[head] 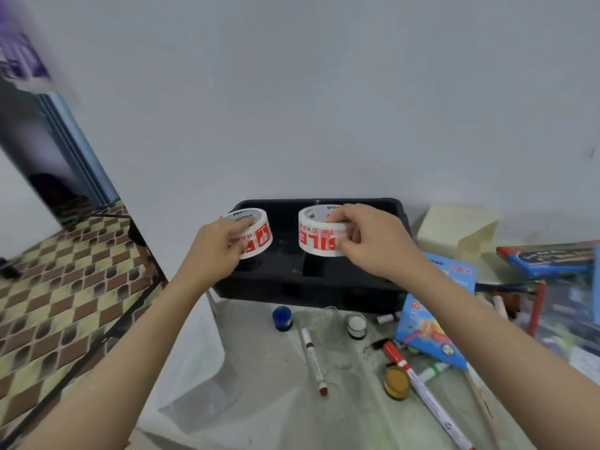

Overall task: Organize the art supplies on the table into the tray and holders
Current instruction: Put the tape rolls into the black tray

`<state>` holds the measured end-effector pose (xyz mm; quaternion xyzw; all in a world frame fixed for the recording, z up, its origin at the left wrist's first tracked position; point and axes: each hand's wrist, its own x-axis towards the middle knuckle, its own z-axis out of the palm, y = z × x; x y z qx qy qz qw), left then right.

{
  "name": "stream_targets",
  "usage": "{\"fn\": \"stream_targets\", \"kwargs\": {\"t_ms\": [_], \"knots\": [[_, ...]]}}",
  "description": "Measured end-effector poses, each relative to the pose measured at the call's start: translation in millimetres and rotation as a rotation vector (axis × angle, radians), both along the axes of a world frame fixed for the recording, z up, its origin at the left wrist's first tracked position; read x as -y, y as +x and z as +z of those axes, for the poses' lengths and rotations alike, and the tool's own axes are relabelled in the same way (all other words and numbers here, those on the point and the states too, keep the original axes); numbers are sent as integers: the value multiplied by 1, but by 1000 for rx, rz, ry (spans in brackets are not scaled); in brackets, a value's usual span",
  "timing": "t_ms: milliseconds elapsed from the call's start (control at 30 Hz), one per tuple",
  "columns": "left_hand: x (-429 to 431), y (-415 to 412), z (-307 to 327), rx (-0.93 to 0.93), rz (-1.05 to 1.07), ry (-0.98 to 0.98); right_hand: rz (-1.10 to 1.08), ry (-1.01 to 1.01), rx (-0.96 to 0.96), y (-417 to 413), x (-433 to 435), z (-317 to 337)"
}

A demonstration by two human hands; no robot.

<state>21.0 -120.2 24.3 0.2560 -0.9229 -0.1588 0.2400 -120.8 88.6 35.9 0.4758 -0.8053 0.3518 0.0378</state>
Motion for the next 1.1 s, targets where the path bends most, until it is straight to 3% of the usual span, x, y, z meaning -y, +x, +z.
{"fn": "stream_targets", "kwargs": {"t_ms": [200,533,967,1100], "knots": [[54,-40,-22,56,-27,147,-41,-53,-3,-20,50,-26],[111,-99,-53,269,-56,131,-81,-152,-39,-43,65,-56],[126,-106,-69,281,-84,161,-78,-95,2,-44,78,-63],[145,-79,-55,209,-73,-6,-24,-96,19,-39,92,-55]]}}
